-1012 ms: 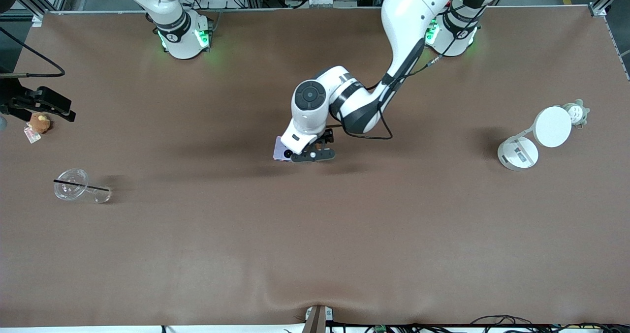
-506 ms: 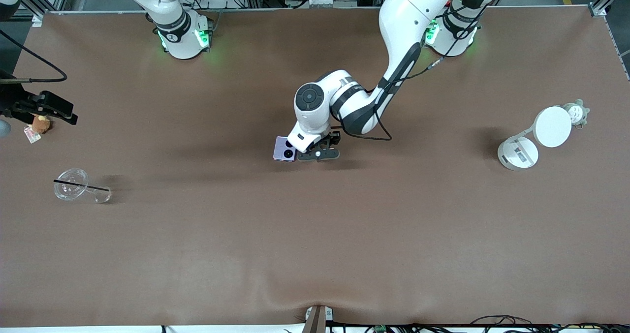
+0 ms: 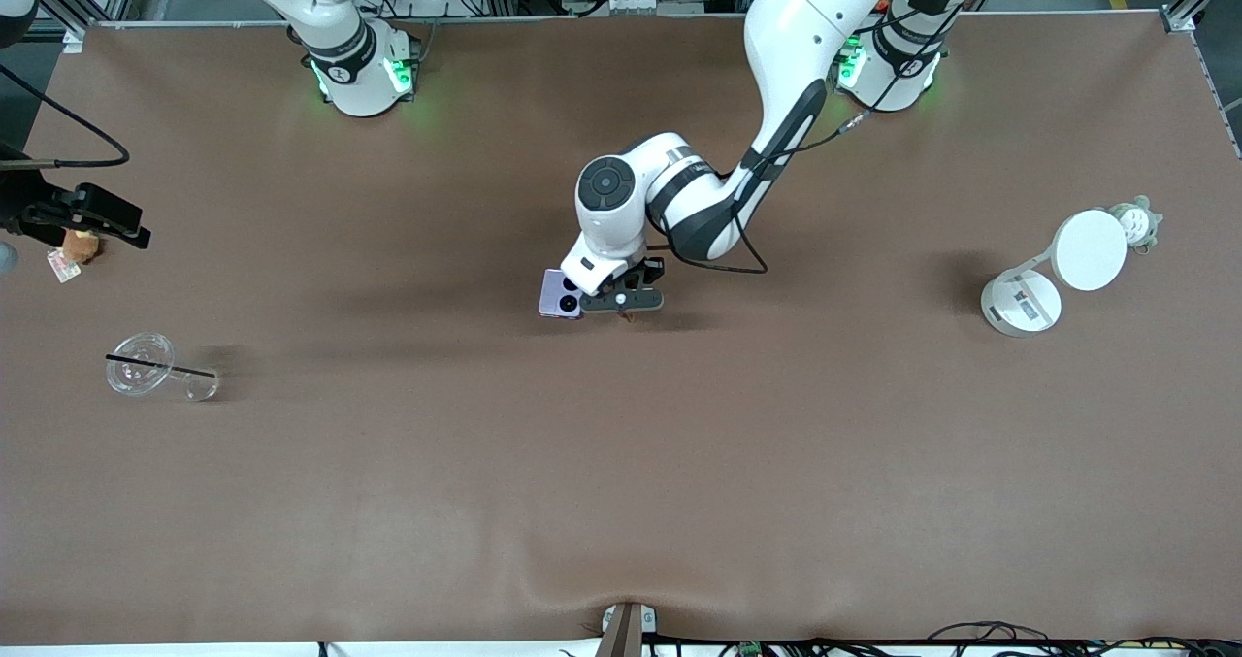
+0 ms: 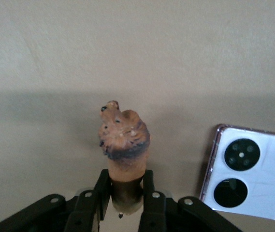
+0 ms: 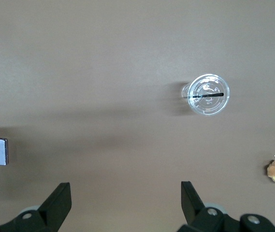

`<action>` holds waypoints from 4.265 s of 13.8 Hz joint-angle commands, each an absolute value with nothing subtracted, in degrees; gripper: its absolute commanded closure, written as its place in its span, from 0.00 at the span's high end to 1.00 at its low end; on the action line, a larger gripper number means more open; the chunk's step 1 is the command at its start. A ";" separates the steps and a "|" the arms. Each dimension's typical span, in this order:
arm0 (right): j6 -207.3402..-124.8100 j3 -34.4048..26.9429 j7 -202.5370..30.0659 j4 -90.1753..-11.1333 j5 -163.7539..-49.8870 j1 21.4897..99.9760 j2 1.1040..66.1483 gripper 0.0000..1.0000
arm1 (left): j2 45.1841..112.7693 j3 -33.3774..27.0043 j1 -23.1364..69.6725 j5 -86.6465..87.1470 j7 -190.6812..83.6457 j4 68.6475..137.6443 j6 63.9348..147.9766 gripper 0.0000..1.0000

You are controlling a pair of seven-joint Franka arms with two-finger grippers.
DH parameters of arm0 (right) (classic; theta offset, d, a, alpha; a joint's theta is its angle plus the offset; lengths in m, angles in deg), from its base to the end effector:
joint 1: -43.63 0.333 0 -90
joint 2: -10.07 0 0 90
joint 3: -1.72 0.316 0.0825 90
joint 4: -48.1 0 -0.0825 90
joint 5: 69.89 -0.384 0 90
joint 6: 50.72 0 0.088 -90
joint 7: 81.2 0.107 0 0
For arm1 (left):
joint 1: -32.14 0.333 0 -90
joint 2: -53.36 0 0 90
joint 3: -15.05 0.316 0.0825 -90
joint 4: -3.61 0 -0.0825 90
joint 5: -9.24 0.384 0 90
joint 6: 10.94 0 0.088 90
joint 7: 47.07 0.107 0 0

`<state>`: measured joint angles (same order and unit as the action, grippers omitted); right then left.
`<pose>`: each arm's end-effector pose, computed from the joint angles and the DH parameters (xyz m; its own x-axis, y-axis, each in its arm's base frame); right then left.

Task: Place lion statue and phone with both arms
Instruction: 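Lower the left gripper over the lion statue and close it, then lift the lion with the left gripper while the right gripper reaches out, then carry the lion toward the white cup while the right gripper grasps the phone, then set the lion beside the white cup and open the left gripper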

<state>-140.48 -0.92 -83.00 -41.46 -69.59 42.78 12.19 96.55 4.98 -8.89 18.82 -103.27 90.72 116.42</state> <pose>0.5637 -0.0345 0.6071 0.9990 -0.0295 -0.0337 -0.0293 -0.9996 0.0059 0.4623 -0.5340 0.2161 0.9995 0.0295 -0.0136 0.0290 -0.9989 -0.0362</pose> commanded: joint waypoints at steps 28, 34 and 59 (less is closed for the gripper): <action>-169.37 -0.39 -50.11 -47.35 -71.91 72.27 34.94 1.00 | 65.39 4.50 42.25 30.16 -60.60 143.97 139.35 0.00; -172.88 -0.39 -48.86 -47.35 -71.82 75.36 39.34 1.00 | 66.63 4.24 41.72 30.16 -60.60 140.82 138.83 1.00; -180.00 -0.30 -35.68 -50.16 -72.08 84.94 48.48 1.00 | 58.11 9.86 31.97 9.33 -54.66 89.30 81.62 1.00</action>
<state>-179.02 0.18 -35.68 -49.63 -72.61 84.32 48.33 60.09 7.45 31.86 11.20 -58.99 89.31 84.05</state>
